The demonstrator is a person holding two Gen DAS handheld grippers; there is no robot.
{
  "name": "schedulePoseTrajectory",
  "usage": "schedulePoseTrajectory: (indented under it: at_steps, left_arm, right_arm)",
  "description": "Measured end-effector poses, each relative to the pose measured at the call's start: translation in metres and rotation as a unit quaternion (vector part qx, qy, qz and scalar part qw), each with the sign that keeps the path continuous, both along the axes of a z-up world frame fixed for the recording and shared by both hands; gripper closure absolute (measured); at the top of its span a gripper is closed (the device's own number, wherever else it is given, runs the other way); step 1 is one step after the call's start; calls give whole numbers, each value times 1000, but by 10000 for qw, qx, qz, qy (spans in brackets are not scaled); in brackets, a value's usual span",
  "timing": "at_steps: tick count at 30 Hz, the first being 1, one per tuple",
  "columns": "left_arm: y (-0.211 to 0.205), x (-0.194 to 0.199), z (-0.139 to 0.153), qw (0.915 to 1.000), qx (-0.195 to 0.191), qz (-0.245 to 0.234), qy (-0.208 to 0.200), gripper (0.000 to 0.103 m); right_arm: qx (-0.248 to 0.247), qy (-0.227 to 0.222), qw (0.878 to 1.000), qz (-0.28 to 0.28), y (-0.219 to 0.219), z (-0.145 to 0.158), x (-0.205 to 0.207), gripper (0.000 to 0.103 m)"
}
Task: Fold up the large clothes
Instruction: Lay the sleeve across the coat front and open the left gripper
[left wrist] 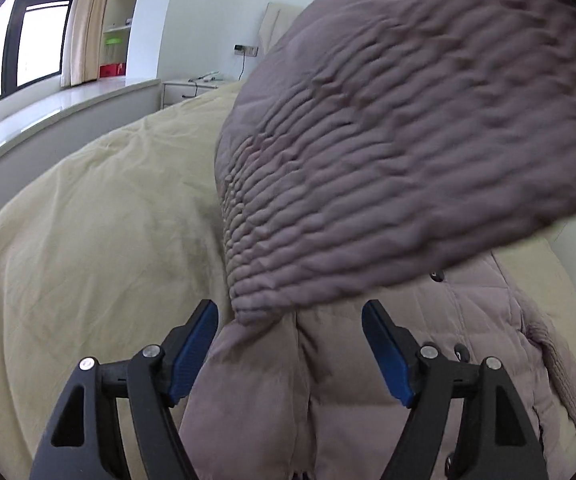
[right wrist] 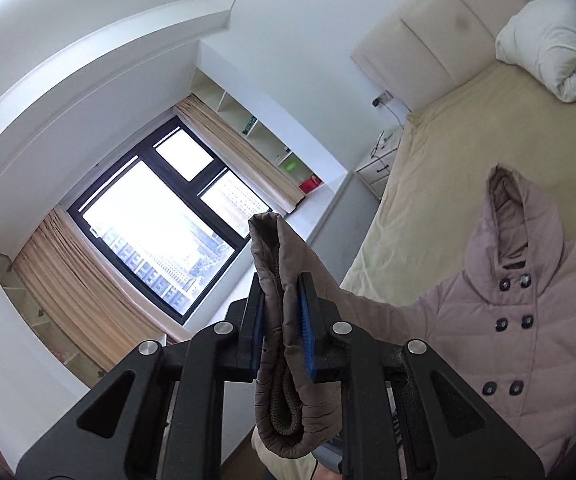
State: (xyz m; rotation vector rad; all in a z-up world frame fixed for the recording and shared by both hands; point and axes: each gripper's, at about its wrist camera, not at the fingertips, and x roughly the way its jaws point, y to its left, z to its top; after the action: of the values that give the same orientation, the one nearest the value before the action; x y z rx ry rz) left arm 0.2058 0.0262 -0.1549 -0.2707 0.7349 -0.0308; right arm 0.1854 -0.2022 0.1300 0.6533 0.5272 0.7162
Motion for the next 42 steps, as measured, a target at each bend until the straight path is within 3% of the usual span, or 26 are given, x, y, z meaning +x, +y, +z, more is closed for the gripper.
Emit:
schedulePoseTrajectory:
  at_steps: [1,2,4,7,10,12,14,19,21,22,25,28,31,33,38,40,42]
  left_arm:
    - [4,12,-6,9998,-117,39,141,36]
    - [9,23,-13,9994,-185,74,293,55]
    - [20,36,-24,9980,-259,211,544,74]
    - [29,36,-26,9982,-84,358,477,74]
    - [31,30,-26,9978,120,511,404,74]
    - [32,26,-28,9966,192,699,386,69]
    - [36,24,-35,9956,213,823,400,58]
    - [45,25,-41,9955,180,808,470,51]
    - [46,22,-40,9955,235,766,507,49]
    - [46,19,-38,9953,290,744,551,48]
    - [44,-7,-27,9949,381,722,600,48]
    - [38,-32,-4,9970,439,621,169,48]
    - [26,-19,19,9955,799,434,-262,48]
    - [19,8,24,9921,1156,295,-398,48]
    - [4,77,-3,9784,2064,-19,71,48]
    - [5,91,-25,9768,2079,-149,489,49]
    - [8,92,-40,9781,1997,-147,561,49]
  right_arm:
    - [-6,-5,10000,-95,-11,-1,6,88]
    - [31,20,9998,-196,-27,0,10,88]
    - [153,117,9988,-460,-62,-9,19,88]
    - [286,372,9945,-939,-117,-41,36,89]
    - [393,856,9859,-1384,-163,-100,60,89]
    - [510,1248,9774,-1631,-186,-151,76,89]
    - [491,1674,9668,-1867,-201,-208,93,90]
    - [184,2852,9280,-2391,-218,-357,118,90]
    - [374,3141,9116,-2624,-231,-402,113,90]
    - [536,3107,9119,-2627,-234,-416,111,91]
    - [298,2995,9174,-2604,-229,-419,114,91]
    - [-34,3005,9187,-2563,-222,-405,119,89]
    - [-342,2871,9208,-2617,-215,-403,125,87]
    - [-626,2788,9195,-2702,-209,-374,120,87]
    - [-1309,2394,9175,-2895,-193,-340,112,87]
    - [-1361,2247,9186,-2952,-192,-327,101,87]
    - [-1243,2071,9284,-2823,-198,-314,79,87]
